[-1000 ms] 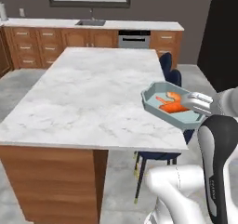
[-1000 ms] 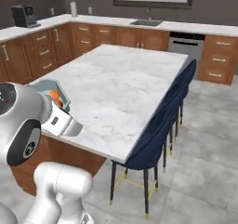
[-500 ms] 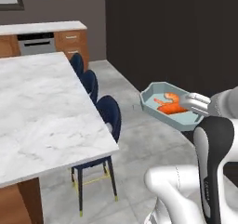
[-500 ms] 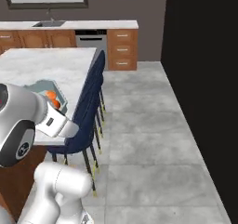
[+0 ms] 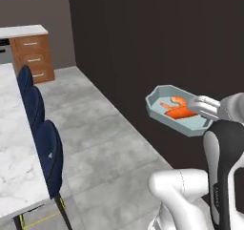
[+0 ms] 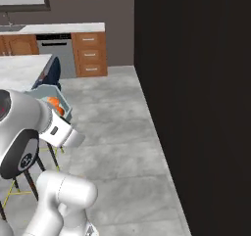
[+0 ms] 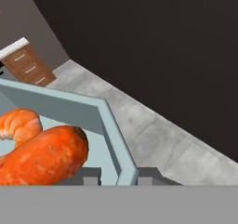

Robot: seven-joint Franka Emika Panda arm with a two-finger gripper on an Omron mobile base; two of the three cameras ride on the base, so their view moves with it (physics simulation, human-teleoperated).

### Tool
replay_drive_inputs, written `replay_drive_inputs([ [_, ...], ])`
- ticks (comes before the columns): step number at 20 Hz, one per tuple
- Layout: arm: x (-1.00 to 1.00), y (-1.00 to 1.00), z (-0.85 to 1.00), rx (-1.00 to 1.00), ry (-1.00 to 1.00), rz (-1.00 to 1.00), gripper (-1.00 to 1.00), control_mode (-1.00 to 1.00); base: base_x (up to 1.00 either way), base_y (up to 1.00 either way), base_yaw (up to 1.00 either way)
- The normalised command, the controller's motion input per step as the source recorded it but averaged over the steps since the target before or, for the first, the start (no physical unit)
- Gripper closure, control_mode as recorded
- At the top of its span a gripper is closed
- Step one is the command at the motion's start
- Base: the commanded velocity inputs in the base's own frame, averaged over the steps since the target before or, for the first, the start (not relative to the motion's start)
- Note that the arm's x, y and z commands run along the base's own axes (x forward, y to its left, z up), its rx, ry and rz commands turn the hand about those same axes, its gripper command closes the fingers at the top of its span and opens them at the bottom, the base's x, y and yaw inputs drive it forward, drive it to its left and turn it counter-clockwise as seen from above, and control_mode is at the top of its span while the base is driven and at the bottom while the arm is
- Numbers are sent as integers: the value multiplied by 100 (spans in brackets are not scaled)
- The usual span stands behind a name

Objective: Place the tupperware containing the shrimp and carrot meal in the microwave. Close the microwave door and press the start button to reheat the meal.

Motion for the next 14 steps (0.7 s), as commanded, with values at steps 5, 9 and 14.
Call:
replay_drive_inputs([
  [5,0,0,0,0,0,0,100,100,100,-9,0],
  [9,0,0,0,0,0,0,100,100,100,0,0],
  [14,0,0,0,0,0,0,100,100,100,0,0],
])
